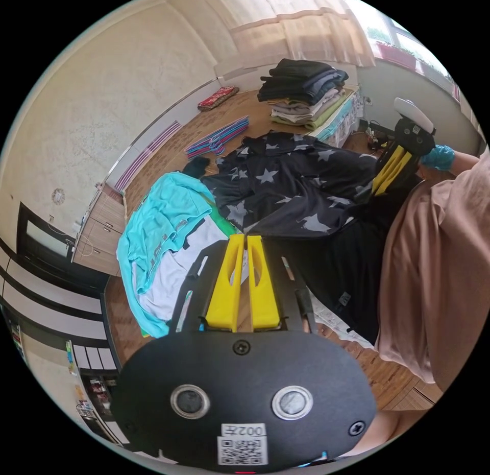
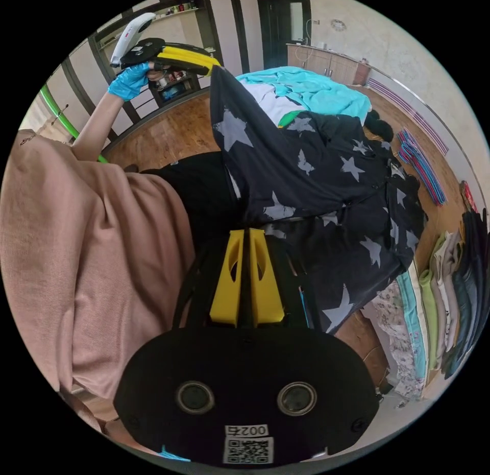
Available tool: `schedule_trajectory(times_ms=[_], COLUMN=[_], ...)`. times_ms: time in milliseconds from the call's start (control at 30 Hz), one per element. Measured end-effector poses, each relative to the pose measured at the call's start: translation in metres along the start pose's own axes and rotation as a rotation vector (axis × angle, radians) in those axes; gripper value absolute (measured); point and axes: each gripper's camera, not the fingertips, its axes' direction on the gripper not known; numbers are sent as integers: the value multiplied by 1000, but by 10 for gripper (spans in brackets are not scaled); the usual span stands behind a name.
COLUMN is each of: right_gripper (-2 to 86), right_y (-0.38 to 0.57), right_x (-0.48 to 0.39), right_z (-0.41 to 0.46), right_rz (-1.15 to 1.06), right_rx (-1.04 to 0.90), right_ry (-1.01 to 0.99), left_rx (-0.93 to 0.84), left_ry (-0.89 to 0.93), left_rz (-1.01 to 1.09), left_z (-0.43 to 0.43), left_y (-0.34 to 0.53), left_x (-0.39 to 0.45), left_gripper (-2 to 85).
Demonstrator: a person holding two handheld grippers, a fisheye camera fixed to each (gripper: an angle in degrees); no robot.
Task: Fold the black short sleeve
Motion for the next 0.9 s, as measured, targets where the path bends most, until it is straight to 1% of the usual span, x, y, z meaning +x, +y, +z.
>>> schedule_trajectory(times_ms=[100, 200, 300, 400, 433, 467, 533, 667, 733, 800, 867, 900], right_gripper=[49, 73, 89, 68, 44, 13, 2, -5, -6, -6, -6, -5], right_y=[-3, -8, -18, -27, -29, -30, -30, -27, -24, -20, -16, -15], right_x=[-3, -1, 1, -1, -2, -3, -4, -3, -7, -14, -21, -23], right_z=[-3, -10, -1, 15, 18, 15, 3, -46, -64, -71, -63, -58], right_rz=[-62, -48, -40, -44, -59, -57, -53, -46, -85, -145, -177, -182], right_rx=[-42, 0, -29, -101, -109, -95, -55, 59, 65, 9, -89, -99], right_ry=[-41, -27, -20, 11, 25, 26, 34, 124, 152, 150, 150, 146], left_rx=[-6, -8, -8, -9, -9, -9, -12, -17, -22, -36, -50, -55], left_ry=[8, 13, 18, 18, 18, 19, 19, 24, 28, 36, 55, 74], left_rz=[-12, -19, -25, -30, -31, -32, -32, -29, -22, 0, 30, 54], left_z=[-2, -5, -8, -12, -12, -14, -17, -23, -25, -27, -29, -29], left_y=[-2, -5, -10, -15, -16, -18, -20, -24, -25, -27, -27, -27], left_x=[-4, -8, -12, -16, -17, -18, -21, -26, -28, -28, -26, -24], left_gripper=[-10, -10, -10, -10, -10, -10, -10, -10, -10, -10, -10, -10])
